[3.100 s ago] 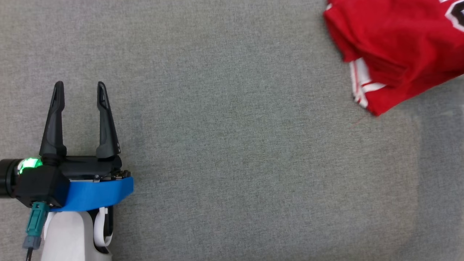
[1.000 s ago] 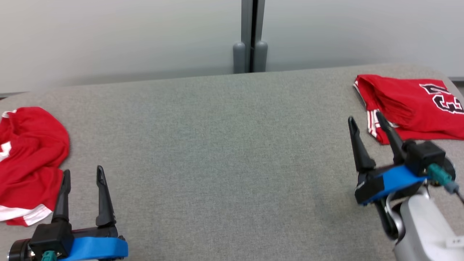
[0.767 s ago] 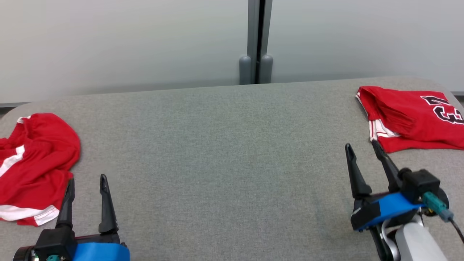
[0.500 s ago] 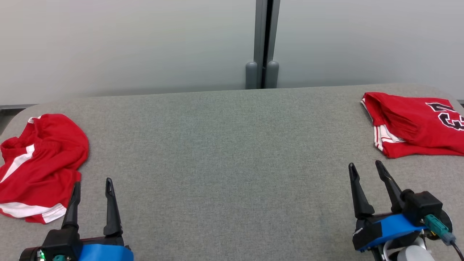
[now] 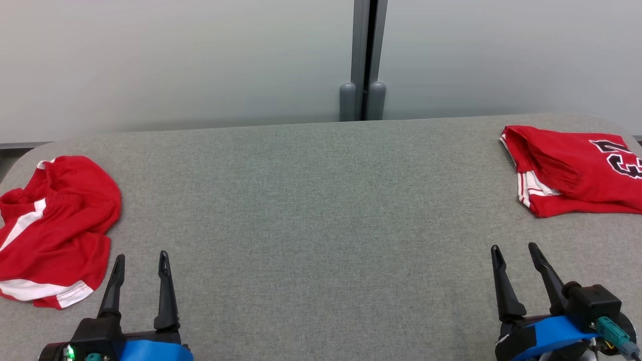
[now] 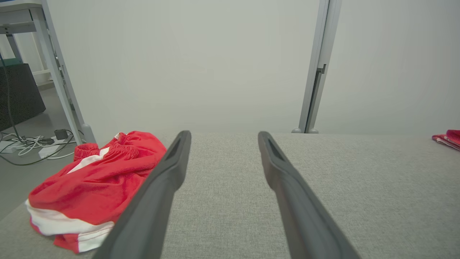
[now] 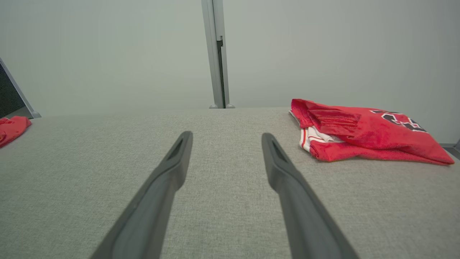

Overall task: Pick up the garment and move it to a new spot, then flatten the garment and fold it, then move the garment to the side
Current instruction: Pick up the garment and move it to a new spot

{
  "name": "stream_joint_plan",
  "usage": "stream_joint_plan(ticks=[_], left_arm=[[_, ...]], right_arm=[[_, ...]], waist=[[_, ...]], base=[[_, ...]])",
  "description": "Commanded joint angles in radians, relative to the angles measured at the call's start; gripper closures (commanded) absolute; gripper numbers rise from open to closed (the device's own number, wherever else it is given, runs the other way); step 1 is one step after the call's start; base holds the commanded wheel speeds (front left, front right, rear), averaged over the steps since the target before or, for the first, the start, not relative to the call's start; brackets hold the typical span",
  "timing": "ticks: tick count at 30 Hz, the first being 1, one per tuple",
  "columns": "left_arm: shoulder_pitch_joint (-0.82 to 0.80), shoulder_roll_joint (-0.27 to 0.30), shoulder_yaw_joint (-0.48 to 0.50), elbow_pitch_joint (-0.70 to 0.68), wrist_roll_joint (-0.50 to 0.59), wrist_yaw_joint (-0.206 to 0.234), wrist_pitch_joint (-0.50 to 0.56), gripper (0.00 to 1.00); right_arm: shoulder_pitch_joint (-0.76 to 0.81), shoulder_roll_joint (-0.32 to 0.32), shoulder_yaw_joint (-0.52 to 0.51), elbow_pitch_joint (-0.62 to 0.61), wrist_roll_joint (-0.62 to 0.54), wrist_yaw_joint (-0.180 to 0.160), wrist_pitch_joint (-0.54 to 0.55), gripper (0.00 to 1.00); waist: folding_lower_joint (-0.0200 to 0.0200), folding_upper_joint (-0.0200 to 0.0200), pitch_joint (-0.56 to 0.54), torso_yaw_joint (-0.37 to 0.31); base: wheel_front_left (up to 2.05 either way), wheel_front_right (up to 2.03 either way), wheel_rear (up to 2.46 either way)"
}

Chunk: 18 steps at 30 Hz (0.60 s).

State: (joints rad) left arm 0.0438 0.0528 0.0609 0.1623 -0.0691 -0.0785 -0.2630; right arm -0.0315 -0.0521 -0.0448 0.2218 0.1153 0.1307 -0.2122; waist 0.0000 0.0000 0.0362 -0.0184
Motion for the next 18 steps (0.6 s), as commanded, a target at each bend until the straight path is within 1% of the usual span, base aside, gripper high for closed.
stream_joint_plan(ticks=[1,12,18], left_arm=[[-0.001,-0.001,0.001,0.004,0.003,0.004,-0.002,0.0],[-0.015,0.004,0.009,0.013,0.002,0.006,-0.002,0.0],[-0.028,0.011,0.018,0.013,-0.002,0.006,-0.002,0.0]], right_arm=[[0.014,0.002,-0.004,-0.006,0.007,0.0,0.004,0.0],[0.007,0.002,-0.016,0.004,0.019,0.0,-0.002,0.0],[-0.011,0.002,-0.01,0.003,0.01,0.0,-0.002,0.0]], waist=[[0.0,0.0,0.001,0.0],[0.0,0.0,0.006,0.022],[0.0,0.0,0.019,0.071]], base=[[0.0,0.0,0.0],[0.0,0.0,0.0],[0.0,0.0,0.0]])
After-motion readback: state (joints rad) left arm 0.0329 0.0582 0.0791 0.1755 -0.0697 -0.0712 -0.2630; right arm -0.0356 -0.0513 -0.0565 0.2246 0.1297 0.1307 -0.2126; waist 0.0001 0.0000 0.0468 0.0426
